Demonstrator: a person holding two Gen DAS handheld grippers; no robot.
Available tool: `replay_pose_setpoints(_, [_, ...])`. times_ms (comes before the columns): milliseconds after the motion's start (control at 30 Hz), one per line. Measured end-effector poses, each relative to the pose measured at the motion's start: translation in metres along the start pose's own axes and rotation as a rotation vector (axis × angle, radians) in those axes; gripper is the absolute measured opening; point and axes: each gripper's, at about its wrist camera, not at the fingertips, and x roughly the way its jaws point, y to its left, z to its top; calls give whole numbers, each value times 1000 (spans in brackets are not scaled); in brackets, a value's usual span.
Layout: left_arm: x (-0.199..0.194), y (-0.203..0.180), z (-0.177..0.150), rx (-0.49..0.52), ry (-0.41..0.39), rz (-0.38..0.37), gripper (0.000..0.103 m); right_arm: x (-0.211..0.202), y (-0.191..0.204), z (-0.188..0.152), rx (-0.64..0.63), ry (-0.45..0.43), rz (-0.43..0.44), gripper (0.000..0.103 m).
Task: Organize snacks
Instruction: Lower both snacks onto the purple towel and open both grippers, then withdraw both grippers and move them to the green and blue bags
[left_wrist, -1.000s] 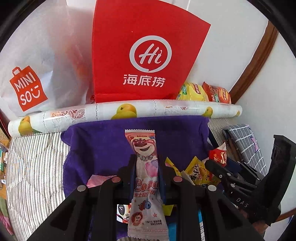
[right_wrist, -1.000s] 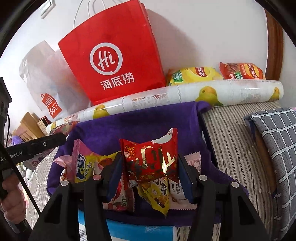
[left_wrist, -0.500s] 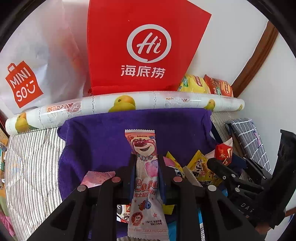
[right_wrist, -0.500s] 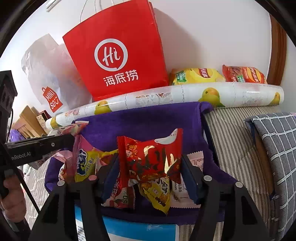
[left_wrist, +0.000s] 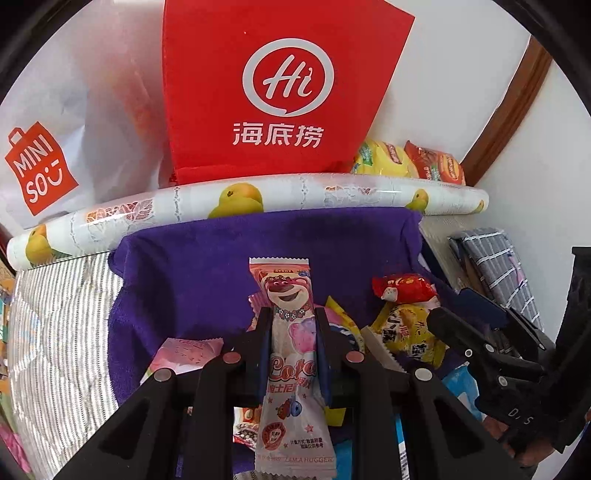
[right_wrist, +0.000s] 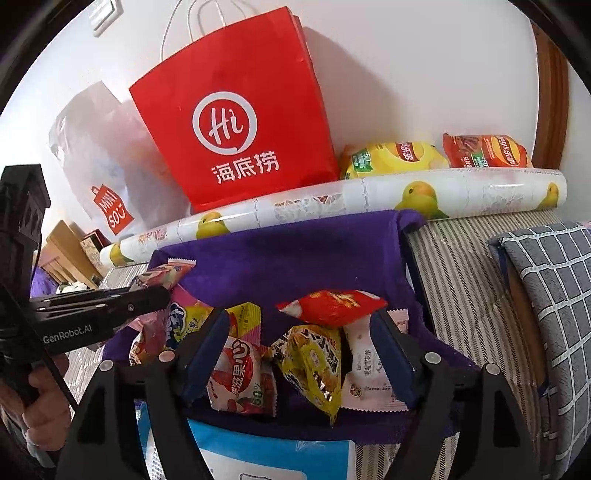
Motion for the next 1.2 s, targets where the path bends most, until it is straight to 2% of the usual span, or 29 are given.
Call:
replay_pose_setpoints(100, [0, -1, -1, -7, -5, -31, 20, -4, -3, 1, 18, -15, 11, 78])
replay_pose_setpoints(267, [1, -7, -3, 19, -12, -8, 20, -7, -7, 2, 41, -27, 13, 78])
replay_pose_setpoints(500, [1, -2, -2, -6, -14, -32, 22, -11, -11, 3, 57, -42, 10, 78])
replay_pose_setpoints(700, [-1, -6, -2, 14, -9, -60, 24, -13, -14, 3, 69, -49, 8, 78])
replay_pose_setpoints(800, [-3, -8, -1, 25, -13, -64, 39, -13, -14, 3, 71, -52, 7, 78])
replay_pose_setpoints(900, [-6, -9, 0, 28, -26, -68, 45, -14, -14, 3, 68, -53, 4, 78])
replay_pose_setpoints(1033, [-11, -3, 2, 0, -37, -110, 60, -12, -14, 3, 65, -48, -6, 78])
replay_pose_setpoints(1200, [-17, 2, 4, -14, -53, -111, 64, -13, -14, 3, 66, -54, -4, 78])
